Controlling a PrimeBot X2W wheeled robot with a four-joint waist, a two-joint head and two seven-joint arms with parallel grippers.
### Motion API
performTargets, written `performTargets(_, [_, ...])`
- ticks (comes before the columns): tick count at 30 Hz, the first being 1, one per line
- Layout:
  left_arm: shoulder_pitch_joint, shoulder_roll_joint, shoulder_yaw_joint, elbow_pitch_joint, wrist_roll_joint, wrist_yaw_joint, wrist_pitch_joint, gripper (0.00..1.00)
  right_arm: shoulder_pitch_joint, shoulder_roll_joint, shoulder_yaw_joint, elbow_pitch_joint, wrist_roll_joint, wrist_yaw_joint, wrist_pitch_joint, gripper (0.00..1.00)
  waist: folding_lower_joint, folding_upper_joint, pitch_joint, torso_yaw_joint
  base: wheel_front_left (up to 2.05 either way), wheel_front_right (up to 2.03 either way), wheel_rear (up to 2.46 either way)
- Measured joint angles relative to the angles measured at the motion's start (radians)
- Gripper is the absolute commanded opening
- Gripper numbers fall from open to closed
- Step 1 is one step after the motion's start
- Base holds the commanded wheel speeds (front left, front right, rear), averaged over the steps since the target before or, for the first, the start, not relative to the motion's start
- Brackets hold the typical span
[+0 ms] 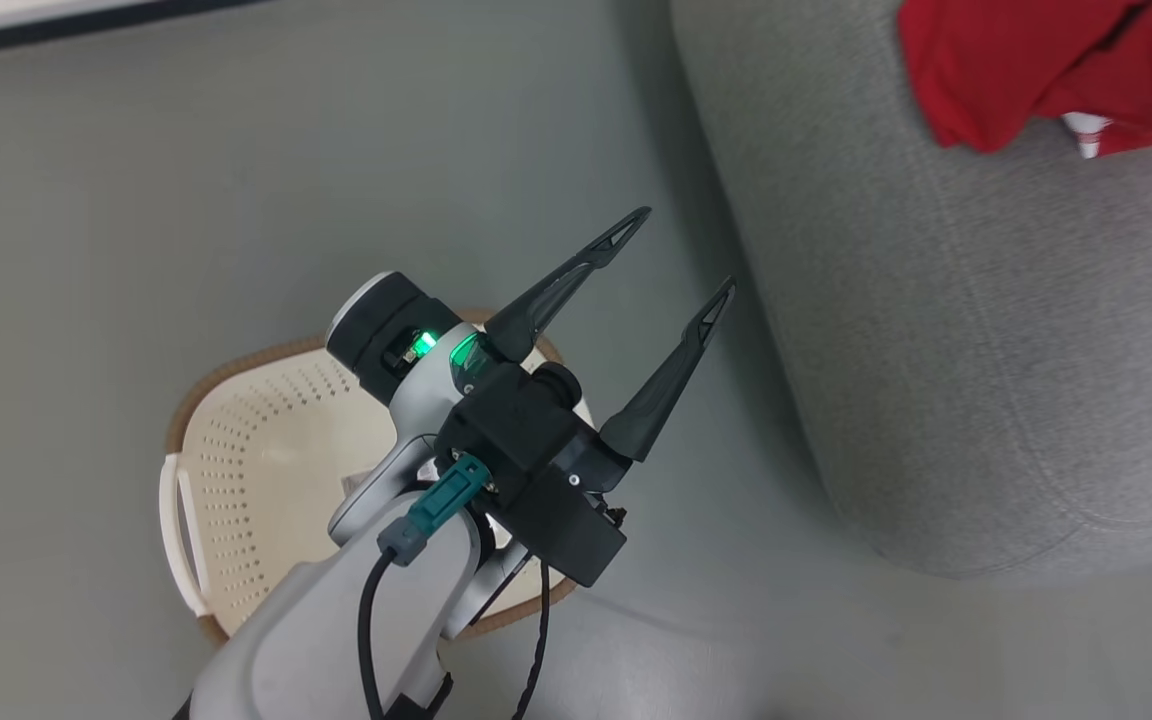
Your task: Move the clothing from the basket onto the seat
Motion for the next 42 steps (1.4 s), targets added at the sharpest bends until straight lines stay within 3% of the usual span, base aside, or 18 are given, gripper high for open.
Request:
performTargets(9, [-0.037, 0.011, -0.012, -0.014, 0.017, -0.009, 0.023, 1.0, 0.073, 0.12, 0.012, 0.098, 0.023, -0.022, 0.0, 0.0, 0.0, 0.0, 0.102, 0.038, 0.0, 0.0, 0.0])
performTargets(22, [-0.052, 0.018, -0.022, 0.011, 0.019, -0.018, 0.021, 1.0, 0.137, 0.205, 0.032, 0.177, 0.026, -0.026, -0.001, 0.0, -0.0002, -0.0001, 0.133, 0.042, 0.0, 0.0, 0.0])
performTargets(24, [-0.052, 0.023, -0.024, 0.016, 0.019, -0.018, 0.013, 1.0, 0.141, 0.211, 0.038, 0.187, 0.024, -0.026, -0.001, 0.46, -0.0002, -0.0002, 0.126, 0.035, 0.0, 0.0, 0.0])
performTargets(25, [-0.052, 0.024, -0.026, 0.02, 0.019, -0.019, 0.013, 1.0, 0.141, 0.213, 0.04, 0.191, 0.022, -0.025, -0.001, 0.83, -0.0002, -0.0001, 0.123, 0.032, 0.0, 0.0, 0.0])
performTargets(26, [-0.052, 0.024, -0.027, 0.023, 0.019, -0.024, 0.012, 1.0, 0.141, 0.216, 0.043, 0.193, 0.02, -0.025, -0.001, 1.0, -0.0002, -0.0002, 0.119, 0.029, 0.0, 0.0, 0.0])
performTargets(42, [-0.023, 0.015, -0.023, 0.156, -0.014, -0.026, -0.032, 1.0, 0.184, 0.285, 0.097, 0.185, -0.034, 0.013, -0.001, 1.0, -0.0003, -0.0002, -0.01, -0.027, 0.0, 0.0, 0.0])
